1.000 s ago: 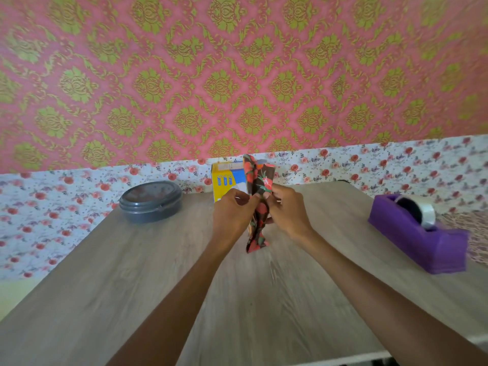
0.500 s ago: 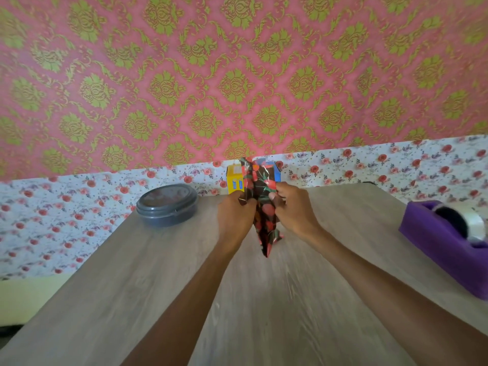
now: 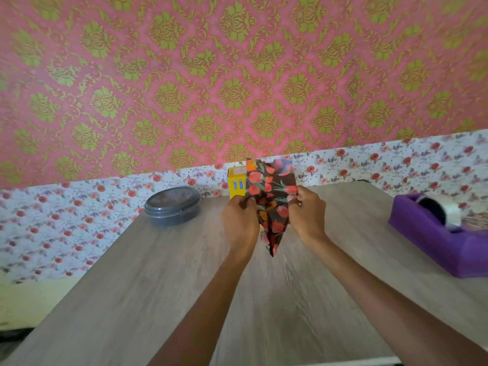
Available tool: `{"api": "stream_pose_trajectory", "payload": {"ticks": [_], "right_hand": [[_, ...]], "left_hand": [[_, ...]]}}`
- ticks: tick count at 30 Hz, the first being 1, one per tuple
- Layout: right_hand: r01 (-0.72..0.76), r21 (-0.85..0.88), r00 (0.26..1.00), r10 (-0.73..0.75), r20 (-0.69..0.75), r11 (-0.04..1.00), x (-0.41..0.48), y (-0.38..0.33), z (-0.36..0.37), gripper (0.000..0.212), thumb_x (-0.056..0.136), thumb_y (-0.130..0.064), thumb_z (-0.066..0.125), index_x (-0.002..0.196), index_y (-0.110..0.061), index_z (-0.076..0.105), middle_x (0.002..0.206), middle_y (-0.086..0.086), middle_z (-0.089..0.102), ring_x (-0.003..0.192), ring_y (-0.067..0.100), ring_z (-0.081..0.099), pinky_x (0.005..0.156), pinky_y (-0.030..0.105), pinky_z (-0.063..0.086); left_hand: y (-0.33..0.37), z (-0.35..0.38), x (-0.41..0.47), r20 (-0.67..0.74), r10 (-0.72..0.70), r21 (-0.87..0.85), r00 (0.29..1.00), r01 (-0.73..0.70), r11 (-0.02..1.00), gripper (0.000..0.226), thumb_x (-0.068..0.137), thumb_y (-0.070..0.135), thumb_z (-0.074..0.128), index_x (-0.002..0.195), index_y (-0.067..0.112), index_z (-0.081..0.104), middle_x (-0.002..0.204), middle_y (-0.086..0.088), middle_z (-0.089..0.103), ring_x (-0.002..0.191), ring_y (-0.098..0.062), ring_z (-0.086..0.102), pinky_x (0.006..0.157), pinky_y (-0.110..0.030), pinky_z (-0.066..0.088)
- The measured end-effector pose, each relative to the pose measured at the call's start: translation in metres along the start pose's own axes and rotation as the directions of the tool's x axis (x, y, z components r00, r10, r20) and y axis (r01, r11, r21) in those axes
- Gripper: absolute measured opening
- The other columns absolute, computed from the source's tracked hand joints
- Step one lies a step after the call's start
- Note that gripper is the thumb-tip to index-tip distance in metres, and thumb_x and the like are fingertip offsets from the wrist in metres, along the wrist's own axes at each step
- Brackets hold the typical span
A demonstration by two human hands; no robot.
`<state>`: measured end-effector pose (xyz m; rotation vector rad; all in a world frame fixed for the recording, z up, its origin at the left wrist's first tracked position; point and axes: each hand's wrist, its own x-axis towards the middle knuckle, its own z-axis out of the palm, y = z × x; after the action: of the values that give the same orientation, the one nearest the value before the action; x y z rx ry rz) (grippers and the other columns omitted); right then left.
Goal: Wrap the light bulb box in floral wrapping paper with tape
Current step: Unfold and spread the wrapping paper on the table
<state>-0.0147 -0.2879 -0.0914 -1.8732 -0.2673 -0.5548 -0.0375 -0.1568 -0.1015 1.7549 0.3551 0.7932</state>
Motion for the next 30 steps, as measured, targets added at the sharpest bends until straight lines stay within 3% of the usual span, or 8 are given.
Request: {"api": "stream_pose_trajectory", "payload": {"ticks": [3, 6, 9, 13, 17, 23, 26, 30], "right_hand": [[-0.008, -0.006, 0.999, 0.008, 0.044, 1.000, -0.012, 0.000, 0.002, 0.017, 0.094, 0.004, 0.051, 0.097, -0.007, 0.064, 0.077, 0.008, 0.068, 0.065, 0.008, 0.069, 0.058, 0.021, 0.056], [0.077, -0.016, 0.990, -0.074, 0.124, 0.997, -0.014, -0.002, 0.000, 0.022, 0.095, 0.002, 0.053, 0.107, -0.012, 0.065, 0.078, 0.004, 0.067, 0.068, 0.009, 0.067, 0.053, 0.011, 0.049], [0.140, -0.009, 0.974, -0.136, 0.180, 0.990, -0.012, -0.003, -0.002, 0.017, 0.098, -0.009, 0.055, 0.112, -0.009, 0.065, 0.084, 0.003, 0.068, 0.064, -0.007, 0.058, 0.054, 0.004, 0.039], [0.158, 0.053, 0.970, -0.165, 0.178, 0.986, -0.003, -0.008, 0.002, 0.026, 0.090, -0.041, 0.067, 0.107, -0.022, 0.065, 0.085, -0.007, 0.070, 0.076, 0.001, 0.064, 0.067, 0.017, 0.048], [0.147, -0.053, 0.988, -0.144, 0.052, 0.988, 0.016, -0.002, 0.014, 0.022, 0.089, -0.035, 0.069, 0.096, -0.015, 0.075, 0.081, 0.003, 0.071, 0.068, 0.015, 0.063, 0.061, 0.027, 0.046], [-0.105, -0.063, 0.989, 0.097, -0.112, 0.993, 0.060, 0.015, 0.010, 0.023, 0.091, -0.022, 0.066, 0.082, -0.003, 0.073, 0.063, 0.006, 0.065, 0.060, 0.021, 0.062, 0.067, 0.025, 0.054], [-0.253, -0.050, 0.963, 0.247, -0.112, 0.966, 0.068, 0.030, -0.005, 0.025, 0.091, -0.023, 0.067, 0.081, -0.001, 0.072, 0.066, 0.006, 0.062, 0.064, 0.022, 0.058, 0.068, 0.027, 0.048], [-0.305, 0.018, 0.949, 0.305, -0.077, 0.952, 0.053, 0.032, -0.003, 0.020, 0.093, -0.022, 0.064, 0.083, -0.005, 0.069, 0.075, 0.007, 0.062, 0.072, 0.023, 0.057, 0.064, 0.025, 0.039]], "left_hand": [[0.001, -0.005, -0.009, 0.052, 0.136, 0.206, 0.989, -0.144, 0.968, 0.013, 0.093, 0.024, 0.057, 0.097, 0.013, 0.062, 0.075, 0.000, 0.067, 0.065, -0.019, 0.066, 0.062, -0.042, 0.059], [0.010, -0.011, -0.009, 0.072, 0.241, 0.362, 0.968, -0.251, 0.898, 0.019, 0.097, 0.030, 0.055, 0.111, 0.017, 0.054, 0.074, 0.004, 0.063, 0.060, -0.011, 0.059, 0.055, -0.032, 0.052], [0.014, -0.011, -0.004, 0.070, 0.319, 0.403, 0.945, -0.320, 0.857, 0.023, 0.099, 0.035, 0.052, 0.106, 0.015, 0.059, 0.077, -0.003, 0.067, 0.065, -0.019, 0.064, 0.057, -0.038, 0.053], [0.014, -0.007, -0.002, 0.098, 0.347, 0.384, 0.933, -0.358, 0.851, 0.021, 0.099, 0.028, 0.049, 0.089, 0.014, 0.061, 0.071, -0.006, 0.065, 0.060, -0.022, 0.059, 0.048, -0.033, 0.038], [0.010, -0.002, 0.001, 0.092, 0.353, 0.357, 0.931, -0.362, 0.861, 0.029, 0.101, 0.032, 0.048, 0.086, 0.013, 0.063, 0.071, -0.004, 0.064, 0.059, -0.017, 0.059, 0.052, -0.036, 0.044], [-0.009, -0.014, 0.048, -0.115, 0.122, 0.222, 0.986, -0.094, 0.970, 0.034, 0.099, 0.022, 0.048, 0.072, 0.007, 0.063, 0.072, -0.011, 0.068, 0.068, -0.027, 0.064, 0.062, -0.038, 0.051], [-0.009, -0.024, 0.051, -0.089, -0.047, 0.025, 0.995, 0.049, 0.998, 0.031, 0.097, 0.017, 0.054, 0.069, 0.024, 0.064, 0.078, -0.002, 0.073, 0.071, -0.019, 0.070, 0.068, -0.038, 0.061], [-0.008, -0.022, 0.032, -0.078, -0.164, -0.118, 0.983, 0.154, 0.981, 0.018, 0.094, 0.012, 0.055, 0.082, 0.019, 0.066, 0.079, 0.003, 0.070, 0.073, -0.014, 0.069, 0.070, -0.038, 0.061]]}}
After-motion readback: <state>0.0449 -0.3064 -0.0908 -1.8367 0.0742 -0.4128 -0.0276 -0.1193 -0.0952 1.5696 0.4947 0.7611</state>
